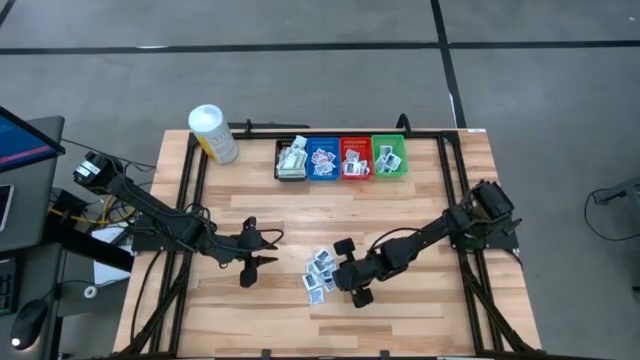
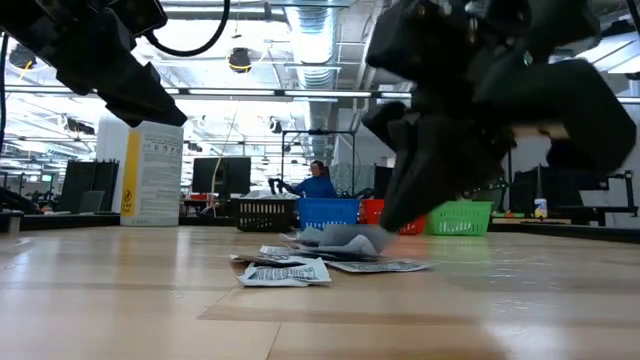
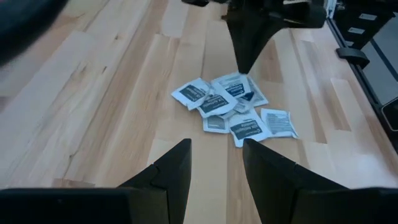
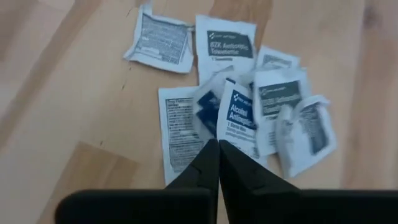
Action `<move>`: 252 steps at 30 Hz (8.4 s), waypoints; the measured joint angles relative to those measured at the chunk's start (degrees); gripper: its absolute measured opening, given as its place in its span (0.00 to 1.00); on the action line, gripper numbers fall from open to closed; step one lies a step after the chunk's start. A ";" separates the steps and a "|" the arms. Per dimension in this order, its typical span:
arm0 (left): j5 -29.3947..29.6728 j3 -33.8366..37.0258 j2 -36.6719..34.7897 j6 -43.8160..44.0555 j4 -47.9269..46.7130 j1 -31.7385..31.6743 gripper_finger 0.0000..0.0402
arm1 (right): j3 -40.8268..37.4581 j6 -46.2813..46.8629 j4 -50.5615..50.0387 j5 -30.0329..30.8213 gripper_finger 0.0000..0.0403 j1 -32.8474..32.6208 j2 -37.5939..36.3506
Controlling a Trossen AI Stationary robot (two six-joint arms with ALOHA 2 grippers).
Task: Pick & Place First Aid Supplies
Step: Put the blue alcohol pad in the green bin
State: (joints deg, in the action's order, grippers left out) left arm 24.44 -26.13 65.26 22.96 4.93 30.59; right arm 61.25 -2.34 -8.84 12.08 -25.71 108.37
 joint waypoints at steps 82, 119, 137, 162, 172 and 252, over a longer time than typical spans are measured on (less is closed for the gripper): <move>-31.82 -0.04 -13.00 -28.48 19.54 -60.28 0.36 | -14.58 -4.01 -13.87 6.35 0.00 49.86 -41.88; -30.48 -0.04 -8.14 -26.74 23.28 -61.19 0.36 | -16.59 -37.80 5.88 28.76 0.00 28.30 -43.97; -30.52 -0.04 -8.14 -23.50 25.13 -57.36 0.36 | -16.59 -31.12 6.07 33.07 0.00 20.80 -43.97; -30.52 -0.04 -8.14 -20.94 31.52 -56.37 0.36 | -16.61 -25.12 6.29 37.12 0.00 14.58 -43.93; -30.63 -0.04 -8.28 -15.82 32.69 -56.35 0.36 | -16.61 -23.66 6.25 37.53 0.00 14.03 -43.93; -30.00 -0.02 -7.32 -18.45 40.72 -59.19 0.30 | -29.21 -27.50 8.34 12.43 0.00 16.70 -64.98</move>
State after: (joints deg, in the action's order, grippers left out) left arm -5.56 -26.15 57.94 4.51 45.65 -28.60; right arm 32.05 -29.84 -0.50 24.50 -9.01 43.39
